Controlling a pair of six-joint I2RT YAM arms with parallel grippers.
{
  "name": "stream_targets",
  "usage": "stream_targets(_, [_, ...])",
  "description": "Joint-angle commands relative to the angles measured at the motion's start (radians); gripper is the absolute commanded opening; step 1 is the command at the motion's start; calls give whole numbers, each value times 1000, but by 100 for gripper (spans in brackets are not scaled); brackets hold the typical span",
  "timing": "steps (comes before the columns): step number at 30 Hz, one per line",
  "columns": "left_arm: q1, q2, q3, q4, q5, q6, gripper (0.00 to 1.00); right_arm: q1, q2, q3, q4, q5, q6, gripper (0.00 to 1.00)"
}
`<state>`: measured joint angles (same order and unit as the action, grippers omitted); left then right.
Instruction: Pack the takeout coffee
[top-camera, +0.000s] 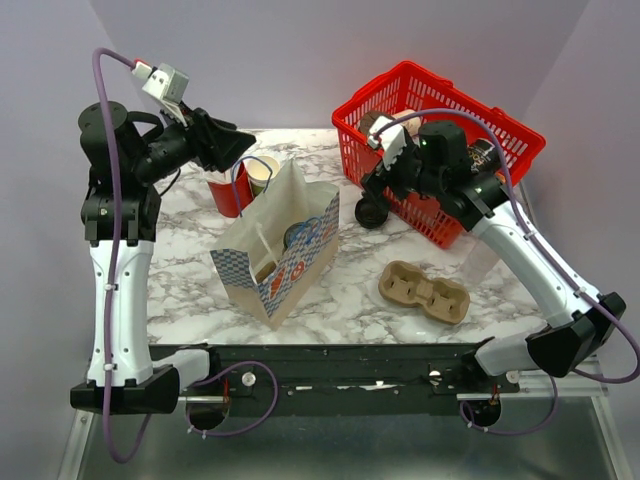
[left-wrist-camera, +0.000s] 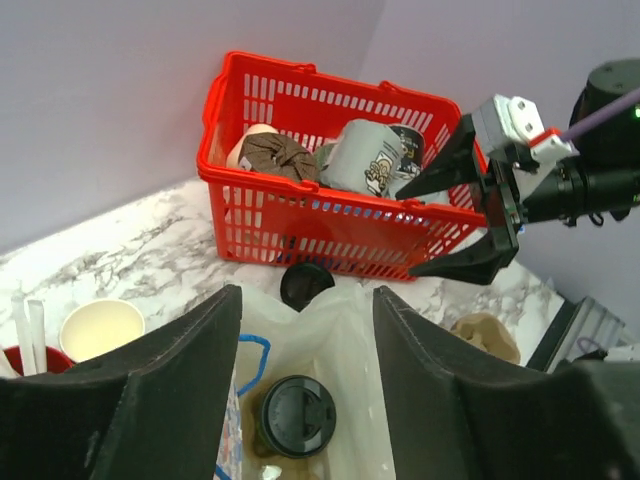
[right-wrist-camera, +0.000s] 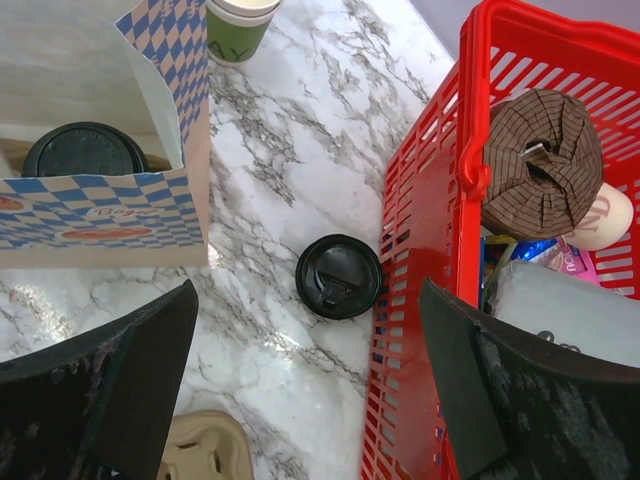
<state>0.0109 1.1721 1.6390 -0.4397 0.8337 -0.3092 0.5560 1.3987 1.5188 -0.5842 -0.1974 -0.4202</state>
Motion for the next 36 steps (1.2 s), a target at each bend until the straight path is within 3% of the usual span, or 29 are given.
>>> stream_targets(1, [-2, 4, 145, -106, -125, 160, 73, -2, -21, 78, -103, -20, 0, 100])
stream_targets(6, [-2, -21, 190, -178, -356, 303, 98, -2, 6, 257, -238, 84, 108, 100])
stream_targets(11, [6, -22, 157, -261, -609, 285, 99, -2, 20, 343, -250, 341, 221, 100])
stream_targets(16, [31, -46, 18, -267, -715, 225, 99, -2, -1, 372, -171, 473, 227, 100])
stream_targets(24, [49, -49, -44, -261, -713, 200, 99, -2, -27, 429, -114, 515, 251, 100])
stream_targets(36, [57, -54, 50, -229, -722, 211, 99, -2, -20, 521, -29, 602, 189, 100])
